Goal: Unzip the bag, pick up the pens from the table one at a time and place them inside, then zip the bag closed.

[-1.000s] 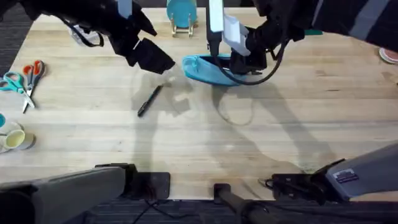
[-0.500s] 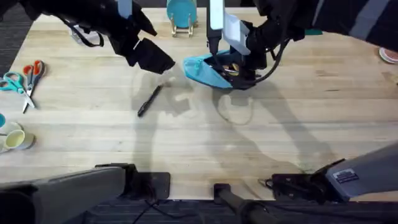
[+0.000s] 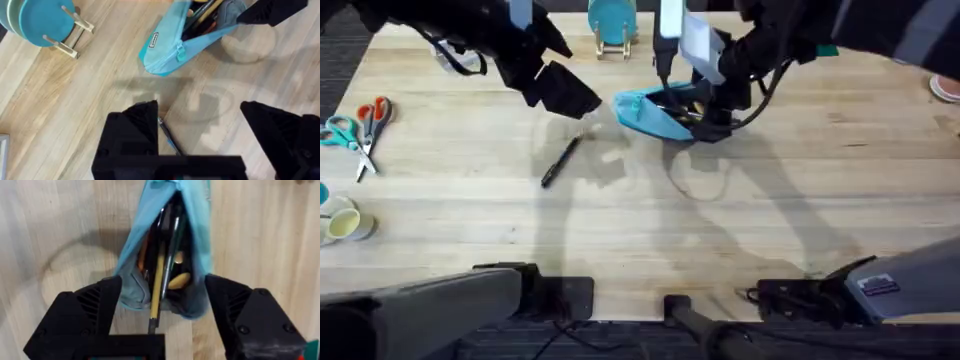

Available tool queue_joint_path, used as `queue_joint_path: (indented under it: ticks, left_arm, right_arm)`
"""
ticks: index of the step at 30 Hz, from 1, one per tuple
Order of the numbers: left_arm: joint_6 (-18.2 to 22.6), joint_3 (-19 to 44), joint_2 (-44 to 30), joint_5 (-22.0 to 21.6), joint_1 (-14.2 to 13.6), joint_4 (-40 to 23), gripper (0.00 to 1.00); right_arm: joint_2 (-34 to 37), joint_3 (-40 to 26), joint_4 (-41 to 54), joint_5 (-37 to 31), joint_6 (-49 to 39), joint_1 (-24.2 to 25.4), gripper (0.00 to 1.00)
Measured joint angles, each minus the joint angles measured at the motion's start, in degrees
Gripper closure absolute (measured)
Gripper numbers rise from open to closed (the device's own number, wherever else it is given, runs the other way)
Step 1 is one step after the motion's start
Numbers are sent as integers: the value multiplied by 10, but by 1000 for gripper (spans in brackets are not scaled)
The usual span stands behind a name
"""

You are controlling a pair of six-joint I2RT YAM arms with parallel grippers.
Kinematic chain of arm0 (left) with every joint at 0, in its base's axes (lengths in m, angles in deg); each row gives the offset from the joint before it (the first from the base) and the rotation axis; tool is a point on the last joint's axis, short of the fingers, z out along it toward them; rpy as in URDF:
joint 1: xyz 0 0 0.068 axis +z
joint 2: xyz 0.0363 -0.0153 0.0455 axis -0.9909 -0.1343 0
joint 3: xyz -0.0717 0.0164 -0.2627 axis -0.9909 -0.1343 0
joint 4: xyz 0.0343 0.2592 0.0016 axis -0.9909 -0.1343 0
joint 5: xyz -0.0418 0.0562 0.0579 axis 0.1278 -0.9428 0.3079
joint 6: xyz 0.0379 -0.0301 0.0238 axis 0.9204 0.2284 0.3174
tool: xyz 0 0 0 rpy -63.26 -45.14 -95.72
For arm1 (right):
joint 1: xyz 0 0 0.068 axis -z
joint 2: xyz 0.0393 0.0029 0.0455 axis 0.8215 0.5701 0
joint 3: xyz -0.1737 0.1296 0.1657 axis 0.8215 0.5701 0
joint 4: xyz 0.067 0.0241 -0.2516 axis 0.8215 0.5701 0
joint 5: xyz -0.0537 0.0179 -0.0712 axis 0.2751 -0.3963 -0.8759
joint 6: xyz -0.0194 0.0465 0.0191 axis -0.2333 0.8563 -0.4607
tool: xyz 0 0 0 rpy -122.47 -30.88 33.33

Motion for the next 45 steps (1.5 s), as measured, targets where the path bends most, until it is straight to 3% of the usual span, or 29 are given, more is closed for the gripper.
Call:
queue_joint_path:
  ticks: [8,19,25,39,45]
  left_arm:
    - [0,0,0,0,0,0,6]
    - [0,0,0,0,0,0,5]
    - [0,0,0,0,0,0,5]
    - [0,0,0,0,0,-1,6]
    - [0,0,0,0,0,-34,6]
  right_arm:
    - [-69,0,1,-16,119,0,3]
    - [-167,0,6,-136,247,0,3]
    - [-210,0,70,-150,334,0,4]
    - [-229,0,100,-150,371,0,3]
    - [-229,0,99,-150,375,0,3]
